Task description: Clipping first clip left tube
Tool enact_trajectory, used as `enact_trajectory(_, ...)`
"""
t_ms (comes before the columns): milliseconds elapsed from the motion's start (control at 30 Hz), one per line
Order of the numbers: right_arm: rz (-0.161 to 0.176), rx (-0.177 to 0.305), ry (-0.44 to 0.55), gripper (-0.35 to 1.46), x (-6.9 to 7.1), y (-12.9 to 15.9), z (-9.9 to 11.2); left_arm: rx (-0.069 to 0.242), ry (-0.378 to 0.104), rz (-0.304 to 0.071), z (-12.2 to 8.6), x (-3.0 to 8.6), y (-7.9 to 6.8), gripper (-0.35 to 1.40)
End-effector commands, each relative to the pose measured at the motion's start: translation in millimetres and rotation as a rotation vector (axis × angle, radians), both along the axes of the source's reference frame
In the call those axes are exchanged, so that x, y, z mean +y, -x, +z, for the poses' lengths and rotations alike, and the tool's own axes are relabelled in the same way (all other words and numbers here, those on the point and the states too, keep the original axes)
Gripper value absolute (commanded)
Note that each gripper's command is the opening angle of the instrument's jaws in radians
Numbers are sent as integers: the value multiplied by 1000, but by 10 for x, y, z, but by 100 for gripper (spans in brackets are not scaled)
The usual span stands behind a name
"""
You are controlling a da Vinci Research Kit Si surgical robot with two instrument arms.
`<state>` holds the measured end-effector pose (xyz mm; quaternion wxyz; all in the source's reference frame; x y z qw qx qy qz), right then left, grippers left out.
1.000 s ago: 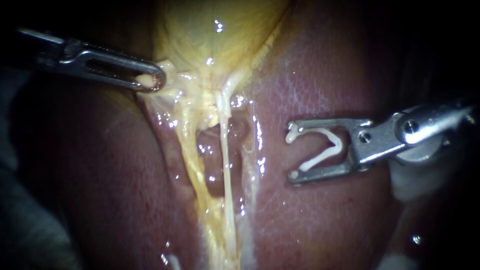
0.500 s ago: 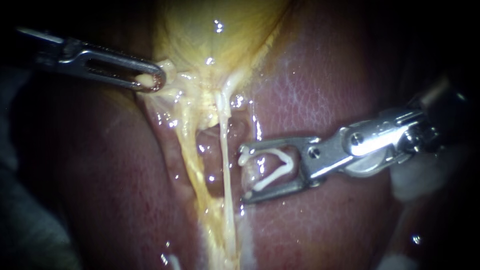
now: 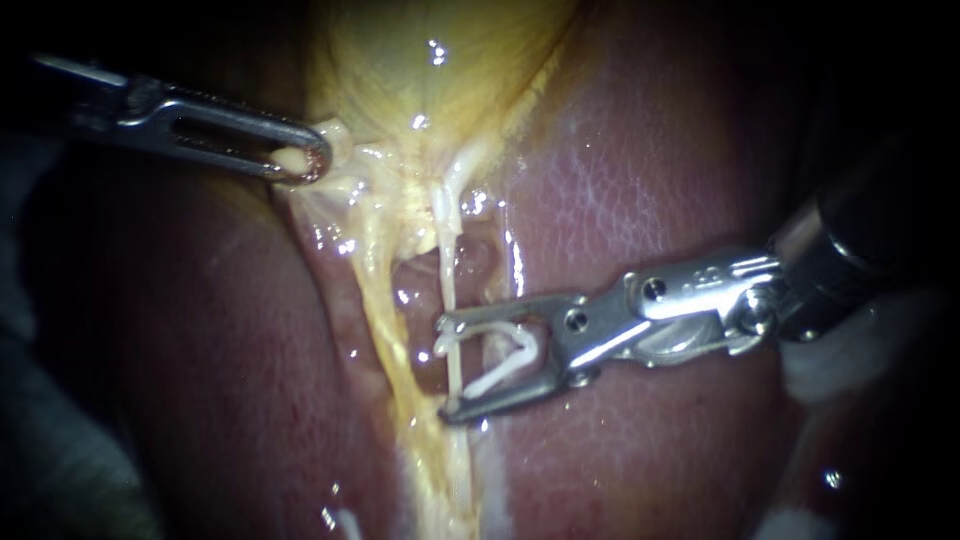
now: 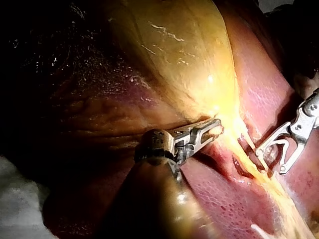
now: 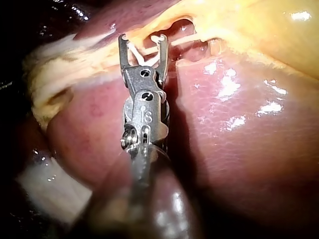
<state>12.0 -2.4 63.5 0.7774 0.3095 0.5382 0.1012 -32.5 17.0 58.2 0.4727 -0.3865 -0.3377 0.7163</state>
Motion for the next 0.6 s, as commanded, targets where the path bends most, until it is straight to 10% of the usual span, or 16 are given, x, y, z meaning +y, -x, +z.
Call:
enact_trajectory(33, -2, -3, -2, 49, -2, -1, 3, 0, 0, 0, 0, 0, 0, -35)
enact_trajectory(600, 18, -12, -32, 49, -5, -16, 30, 0, 0, 0, 0, 0, 1, -35)
